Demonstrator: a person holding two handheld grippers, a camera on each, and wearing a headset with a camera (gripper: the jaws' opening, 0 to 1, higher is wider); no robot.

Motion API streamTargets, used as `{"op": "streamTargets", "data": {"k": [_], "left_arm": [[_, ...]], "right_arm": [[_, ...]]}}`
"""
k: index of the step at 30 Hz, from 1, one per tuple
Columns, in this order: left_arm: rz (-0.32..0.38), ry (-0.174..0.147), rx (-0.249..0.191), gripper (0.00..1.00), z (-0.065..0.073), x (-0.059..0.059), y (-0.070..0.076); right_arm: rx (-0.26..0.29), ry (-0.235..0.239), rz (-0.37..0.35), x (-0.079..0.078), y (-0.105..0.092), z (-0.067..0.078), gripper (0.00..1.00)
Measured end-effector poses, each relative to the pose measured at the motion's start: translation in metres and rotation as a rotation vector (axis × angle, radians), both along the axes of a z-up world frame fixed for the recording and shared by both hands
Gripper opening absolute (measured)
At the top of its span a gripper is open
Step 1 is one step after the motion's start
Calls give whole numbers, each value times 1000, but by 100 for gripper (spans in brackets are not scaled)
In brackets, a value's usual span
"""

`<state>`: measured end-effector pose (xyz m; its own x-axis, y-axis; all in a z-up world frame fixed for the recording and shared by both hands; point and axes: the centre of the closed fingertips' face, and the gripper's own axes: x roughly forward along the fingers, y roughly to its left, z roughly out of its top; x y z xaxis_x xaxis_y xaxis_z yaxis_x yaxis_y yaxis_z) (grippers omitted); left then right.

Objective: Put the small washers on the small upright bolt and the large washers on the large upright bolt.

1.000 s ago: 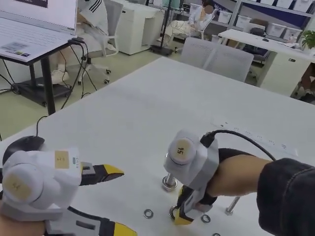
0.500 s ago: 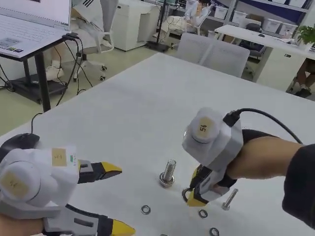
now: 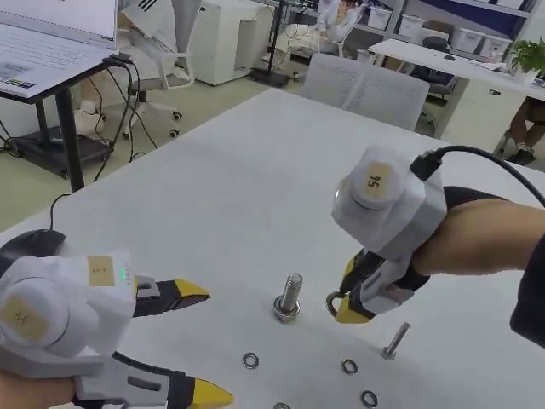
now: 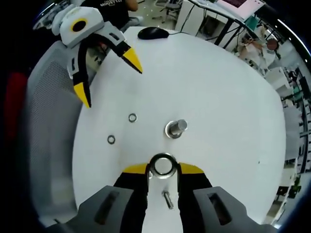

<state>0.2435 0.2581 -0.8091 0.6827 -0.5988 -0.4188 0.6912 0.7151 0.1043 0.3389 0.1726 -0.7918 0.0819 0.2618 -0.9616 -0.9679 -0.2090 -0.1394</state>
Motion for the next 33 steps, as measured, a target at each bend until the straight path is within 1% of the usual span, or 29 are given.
{"op": "streamTargets", "data": {"k": [6, 12, 17, 22, 27, 33], "left_arm": [[-1, 1, -1, 66, -1, 2, 0], [1, 2, -3, 66, -2, 3, 1], [4, 6, -3, 65, -3, 4, 2], [7, 11, -2, 65, -6, 4, 3], [9, 17, -5, 65, -8, 4, 3], [8, 25, -9, 65, -12, 5, 3]], "right_arm": [[22, -25, 22, 8, 17, 14, 23], [30, -41, 58, 12, 35, 21, 23], [28, -44, 85, 15, 49, 25, 23], [15, -38, 114, 15, 58, 20, 23], [-11, -19, 123, 15, 60, 10, 23], [-28, -4, 126, 15, 59, 3, 23]]}}
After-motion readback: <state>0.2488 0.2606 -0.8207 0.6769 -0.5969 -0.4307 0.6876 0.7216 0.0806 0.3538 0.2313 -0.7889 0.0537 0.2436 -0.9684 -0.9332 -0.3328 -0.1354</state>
